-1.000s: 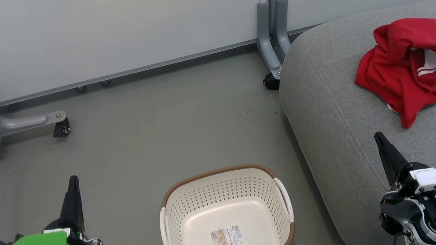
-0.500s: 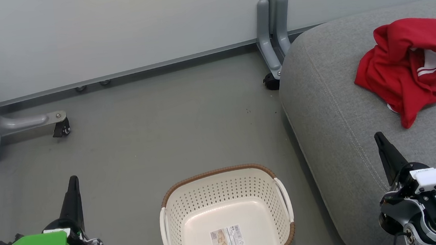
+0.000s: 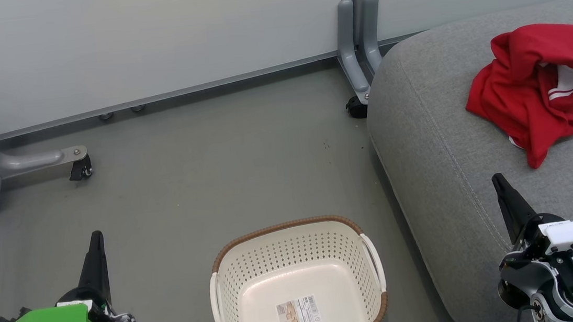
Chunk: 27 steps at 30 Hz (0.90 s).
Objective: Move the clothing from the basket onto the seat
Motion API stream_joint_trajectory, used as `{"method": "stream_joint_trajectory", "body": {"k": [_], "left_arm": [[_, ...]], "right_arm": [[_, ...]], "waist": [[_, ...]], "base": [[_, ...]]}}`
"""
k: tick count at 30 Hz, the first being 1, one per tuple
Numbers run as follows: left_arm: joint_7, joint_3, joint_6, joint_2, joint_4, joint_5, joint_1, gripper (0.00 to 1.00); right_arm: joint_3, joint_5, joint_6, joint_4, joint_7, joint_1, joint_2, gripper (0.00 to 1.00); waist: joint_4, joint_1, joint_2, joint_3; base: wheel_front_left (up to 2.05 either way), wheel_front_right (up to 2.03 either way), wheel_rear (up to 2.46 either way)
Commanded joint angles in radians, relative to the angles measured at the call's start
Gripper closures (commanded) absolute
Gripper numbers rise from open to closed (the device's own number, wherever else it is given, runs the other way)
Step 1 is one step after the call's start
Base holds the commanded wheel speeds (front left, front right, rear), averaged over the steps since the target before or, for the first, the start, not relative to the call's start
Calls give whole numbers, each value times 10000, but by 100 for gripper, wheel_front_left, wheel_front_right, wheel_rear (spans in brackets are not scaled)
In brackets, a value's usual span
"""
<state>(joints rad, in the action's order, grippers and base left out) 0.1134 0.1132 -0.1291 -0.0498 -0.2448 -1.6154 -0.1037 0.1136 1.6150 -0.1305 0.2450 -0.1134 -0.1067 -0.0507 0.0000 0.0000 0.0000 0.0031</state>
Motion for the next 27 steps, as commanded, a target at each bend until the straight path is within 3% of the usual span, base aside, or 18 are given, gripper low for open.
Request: {"method": "stream_joint_trajectory", "body": {"k": [1,27], "left_arm": [[49,28,-29,-23,0,50,-115,100],[50,31,-29,-21,-1,55,-116,100]], "right_arm": [[17,-40,-4,17,-43,-57,-7,100],[22,-45,-4,18,-42,-57,-4,100]], "waist": [[0,0,0,0],[0,0,0,0]], "base": [[0,0,0],[0,0,0]]}}
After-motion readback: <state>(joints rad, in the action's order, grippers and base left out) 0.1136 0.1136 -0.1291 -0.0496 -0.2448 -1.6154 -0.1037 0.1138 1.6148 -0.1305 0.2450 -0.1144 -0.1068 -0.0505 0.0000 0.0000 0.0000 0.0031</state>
